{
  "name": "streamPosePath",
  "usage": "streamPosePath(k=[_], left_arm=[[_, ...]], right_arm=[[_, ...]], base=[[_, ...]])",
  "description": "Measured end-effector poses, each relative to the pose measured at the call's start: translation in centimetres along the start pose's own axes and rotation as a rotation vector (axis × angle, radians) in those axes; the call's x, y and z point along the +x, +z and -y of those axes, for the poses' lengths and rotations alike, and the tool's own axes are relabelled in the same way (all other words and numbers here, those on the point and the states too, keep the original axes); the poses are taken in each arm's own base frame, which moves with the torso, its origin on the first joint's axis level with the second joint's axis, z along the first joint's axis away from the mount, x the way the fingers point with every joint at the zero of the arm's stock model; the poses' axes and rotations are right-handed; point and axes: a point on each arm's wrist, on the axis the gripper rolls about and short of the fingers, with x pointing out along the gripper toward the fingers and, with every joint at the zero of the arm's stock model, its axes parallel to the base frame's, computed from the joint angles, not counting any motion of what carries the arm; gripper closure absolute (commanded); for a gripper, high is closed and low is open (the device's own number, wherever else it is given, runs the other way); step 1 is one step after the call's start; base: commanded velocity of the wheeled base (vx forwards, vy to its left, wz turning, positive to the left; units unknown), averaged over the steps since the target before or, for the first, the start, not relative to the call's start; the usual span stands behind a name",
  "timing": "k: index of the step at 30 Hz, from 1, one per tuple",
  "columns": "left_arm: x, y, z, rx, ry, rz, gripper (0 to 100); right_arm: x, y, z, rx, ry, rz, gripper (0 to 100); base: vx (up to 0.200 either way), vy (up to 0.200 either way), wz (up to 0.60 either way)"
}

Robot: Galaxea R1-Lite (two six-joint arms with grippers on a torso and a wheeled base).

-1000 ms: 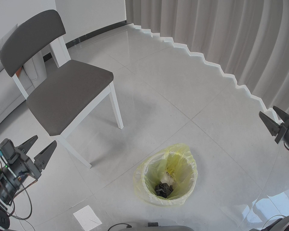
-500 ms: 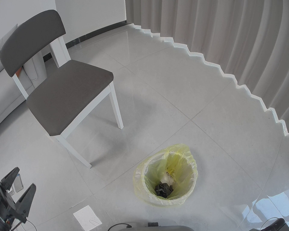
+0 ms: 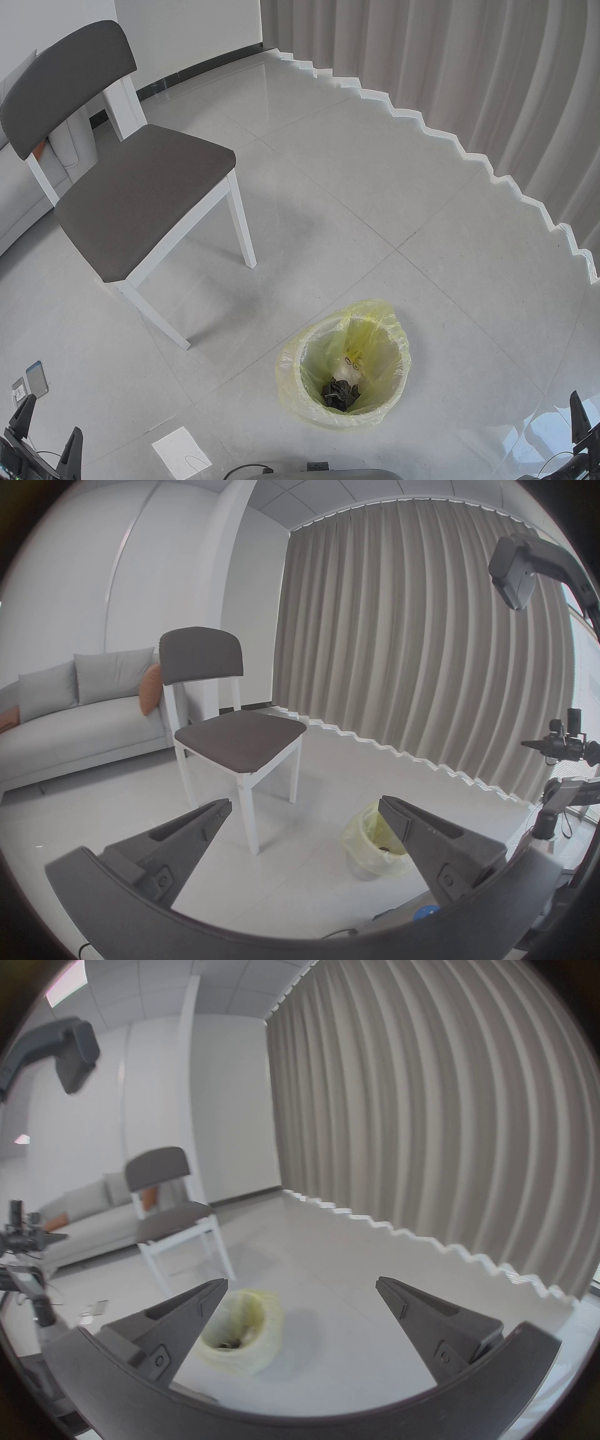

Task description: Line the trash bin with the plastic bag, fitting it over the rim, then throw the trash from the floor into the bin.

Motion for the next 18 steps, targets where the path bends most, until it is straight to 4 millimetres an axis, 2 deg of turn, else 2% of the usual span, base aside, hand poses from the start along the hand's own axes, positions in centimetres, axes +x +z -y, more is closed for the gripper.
streamPosePath(k=[5, 13, 18], left_arm=[[-0.16, -0.54, -0.25, 0.028, 0.125, -0.027, 0], [-0.25, -0.92, -0.37, 0.008, 0.183, -0.052, 0], [-0.26, -0.97, -0.39, 0.004, 0.192, -0.055, 0]], right_arm=[[-0.12, -0.97, 0.30, 0.000, -0.104, -0.047, 0], [-0.23, -1.09, -0.04, -0.011, 0.051, -0.068, 0], [-0.25, -1.03, 0.15, -0.036, -0.033, -0.063, 0]], base=[[0.000, 0.000, 0.00], [0.000, 0.000, 0.00], [0.000, 0.000, 0.00]])
